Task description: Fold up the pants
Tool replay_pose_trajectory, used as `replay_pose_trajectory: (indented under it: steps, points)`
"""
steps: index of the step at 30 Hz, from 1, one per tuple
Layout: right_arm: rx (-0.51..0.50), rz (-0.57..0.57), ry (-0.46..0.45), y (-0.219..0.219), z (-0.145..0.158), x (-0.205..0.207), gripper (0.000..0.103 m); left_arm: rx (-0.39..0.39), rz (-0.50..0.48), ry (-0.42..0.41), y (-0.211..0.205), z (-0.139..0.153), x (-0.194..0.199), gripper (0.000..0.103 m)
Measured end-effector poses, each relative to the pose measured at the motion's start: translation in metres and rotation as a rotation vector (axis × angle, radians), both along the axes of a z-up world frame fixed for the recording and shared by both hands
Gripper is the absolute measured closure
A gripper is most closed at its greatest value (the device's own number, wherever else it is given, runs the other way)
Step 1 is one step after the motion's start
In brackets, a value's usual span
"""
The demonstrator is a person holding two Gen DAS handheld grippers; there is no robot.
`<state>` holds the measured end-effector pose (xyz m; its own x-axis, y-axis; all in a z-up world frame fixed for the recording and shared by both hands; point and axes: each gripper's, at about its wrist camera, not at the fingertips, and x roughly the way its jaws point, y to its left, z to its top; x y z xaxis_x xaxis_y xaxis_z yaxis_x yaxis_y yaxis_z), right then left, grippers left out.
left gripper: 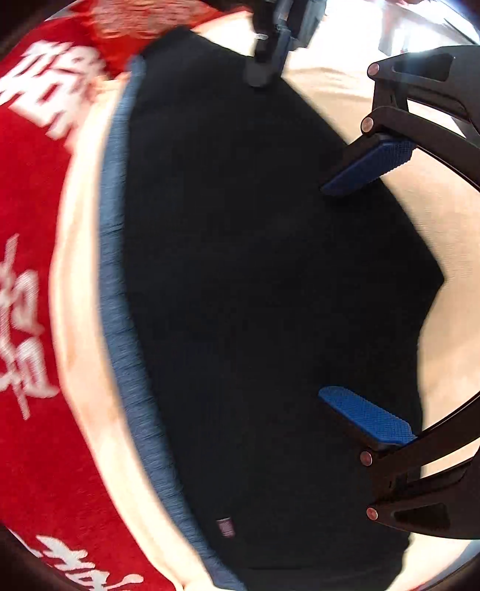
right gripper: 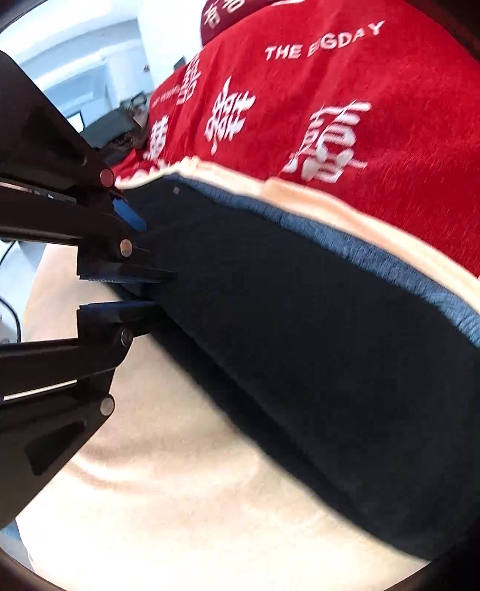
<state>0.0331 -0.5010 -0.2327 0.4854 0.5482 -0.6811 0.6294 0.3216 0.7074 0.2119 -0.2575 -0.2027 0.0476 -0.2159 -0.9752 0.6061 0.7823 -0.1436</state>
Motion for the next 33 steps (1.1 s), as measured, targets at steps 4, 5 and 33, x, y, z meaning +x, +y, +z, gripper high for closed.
replay_pose_trajectory:
  steps: [4,5,33]
  points:
    - [-0.010,0.039,0.002,-0.003,0.006,-0.007,0.095,-0.028,0.074,0.028,0.008,0.000,0.000,0.000]
    - [-0.051,0.089,0.009,-0.003,0.016,-0.005,0.093,-0.018,0.070,0.025,0.007,0.001,0.001,0.000]
    - [-0.551,0.331,0.180,-0.055,0.065,0.009,0.018,0.043,0.235,0.010,-0.013,0.000,0.027,0.000]
